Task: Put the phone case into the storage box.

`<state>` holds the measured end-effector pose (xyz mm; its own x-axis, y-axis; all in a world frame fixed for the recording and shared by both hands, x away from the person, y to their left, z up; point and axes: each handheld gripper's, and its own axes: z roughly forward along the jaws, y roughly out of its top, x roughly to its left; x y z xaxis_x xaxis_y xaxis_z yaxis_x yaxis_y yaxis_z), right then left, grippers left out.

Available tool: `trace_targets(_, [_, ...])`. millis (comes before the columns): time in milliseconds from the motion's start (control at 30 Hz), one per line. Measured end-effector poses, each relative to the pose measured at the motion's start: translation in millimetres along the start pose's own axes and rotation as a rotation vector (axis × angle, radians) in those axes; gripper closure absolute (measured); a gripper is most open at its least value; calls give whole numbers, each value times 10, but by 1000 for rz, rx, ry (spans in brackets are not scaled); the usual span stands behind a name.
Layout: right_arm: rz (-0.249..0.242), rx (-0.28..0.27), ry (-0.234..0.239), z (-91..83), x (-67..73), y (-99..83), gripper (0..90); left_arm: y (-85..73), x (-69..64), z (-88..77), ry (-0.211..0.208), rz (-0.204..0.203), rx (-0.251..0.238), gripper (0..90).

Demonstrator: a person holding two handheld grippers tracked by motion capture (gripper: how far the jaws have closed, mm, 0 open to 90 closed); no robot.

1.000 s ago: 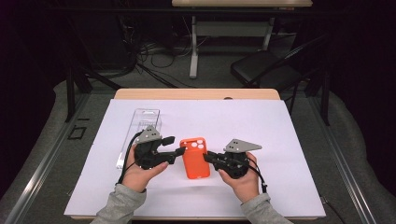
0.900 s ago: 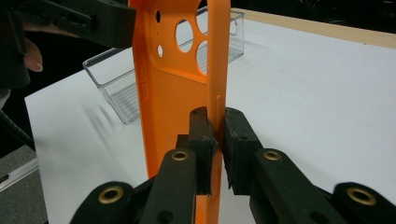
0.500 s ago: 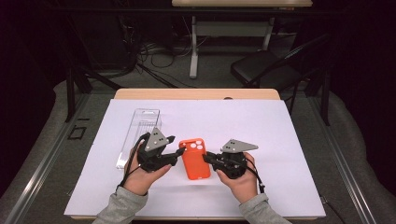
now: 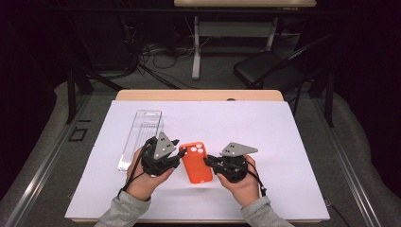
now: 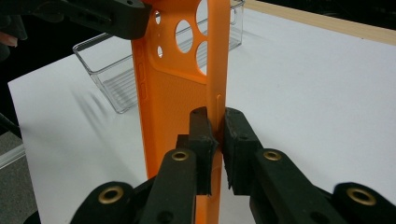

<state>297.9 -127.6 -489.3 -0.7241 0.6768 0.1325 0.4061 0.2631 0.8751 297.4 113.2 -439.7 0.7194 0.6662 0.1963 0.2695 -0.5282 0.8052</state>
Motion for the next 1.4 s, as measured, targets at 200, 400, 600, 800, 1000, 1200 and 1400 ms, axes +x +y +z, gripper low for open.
trace_targets(200, [0,5,-1,2,5,0,827,0,-11,7,-11,7,12,665])
trace_targets(400, [-2,10,3,9,10,-2,827,2,-8,6,-14,26,24,703])
trace_targets(600, [-12,12,6,8,23,4,827,11,-31,0,-9,42,32,734])
trace_targets(800, [-17,11,10,4,39,11,827,16,-31,-15,-2,54,42,763])
trace_targets(1000, [-17,14,12,6,41,11,827,25,-42,-23,5,66,51,778])
trace_targets(1200, [-17,15,14,6,40,12,827,25,-34,-28,2,65,51,790])
trace_targets(1400, [-17,15,18,9,44,12,827,21,-19,-31,-2,48,51,800])
